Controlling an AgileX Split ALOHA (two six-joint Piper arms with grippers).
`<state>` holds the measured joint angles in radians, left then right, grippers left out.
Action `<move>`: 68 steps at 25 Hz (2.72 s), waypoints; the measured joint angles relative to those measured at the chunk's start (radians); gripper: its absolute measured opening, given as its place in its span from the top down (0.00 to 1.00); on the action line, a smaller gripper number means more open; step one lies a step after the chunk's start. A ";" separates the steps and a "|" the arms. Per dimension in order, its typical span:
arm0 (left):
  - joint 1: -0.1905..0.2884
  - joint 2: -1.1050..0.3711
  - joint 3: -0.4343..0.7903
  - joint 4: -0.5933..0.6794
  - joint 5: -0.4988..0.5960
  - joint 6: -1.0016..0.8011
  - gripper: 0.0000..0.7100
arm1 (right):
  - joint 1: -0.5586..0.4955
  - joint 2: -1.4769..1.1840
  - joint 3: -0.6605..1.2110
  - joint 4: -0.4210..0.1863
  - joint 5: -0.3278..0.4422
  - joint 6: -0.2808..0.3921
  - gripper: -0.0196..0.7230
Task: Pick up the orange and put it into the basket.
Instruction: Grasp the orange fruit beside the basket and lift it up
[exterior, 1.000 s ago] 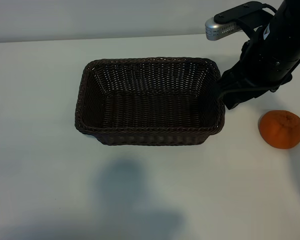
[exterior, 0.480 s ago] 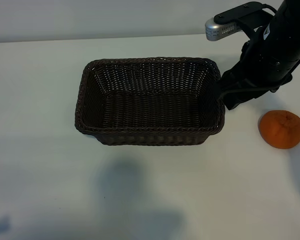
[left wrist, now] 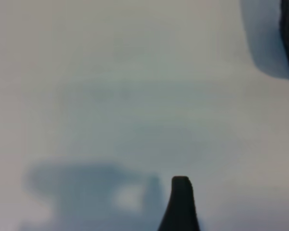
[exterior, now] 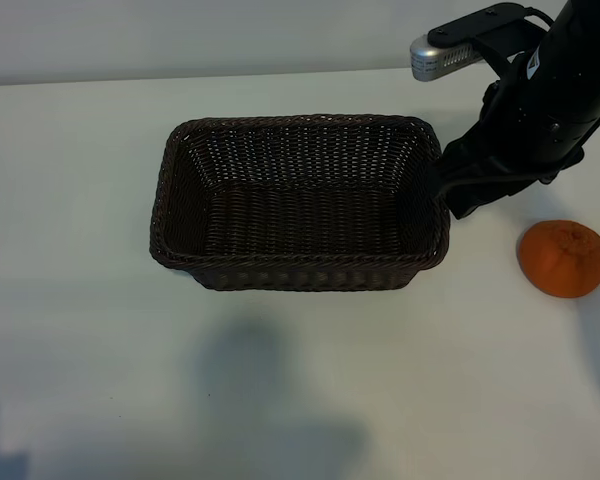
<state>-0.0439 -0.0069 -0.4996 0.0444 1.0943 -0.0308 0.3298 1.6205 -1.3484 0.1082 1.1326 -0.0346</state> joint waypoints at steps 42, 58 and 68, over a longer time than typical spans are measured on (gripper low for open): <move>-0.079 -0.002 0.000 0.002 0.000 0.000 0.16 | -0.343 0.000 0.134 -0.161 -0.050 0.123 0.29; -0.079 -0.002 0.000 0.003 0.000 0.001 0.16 | -0.343 0.000 0.363 -0.087 -0.431 0.138 0.22; -0.079 -0.002 0.000 0.003 0.000 0.001 0.16 | -0.343 0.063 0.363 -0.085 -0.439 0.140 0.22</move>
<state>-0.1227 -0.0090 -0.4994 0.0471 1.0941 -0.0294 -0.0133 1.6839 -0.9858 0.0230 0.6935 0.1059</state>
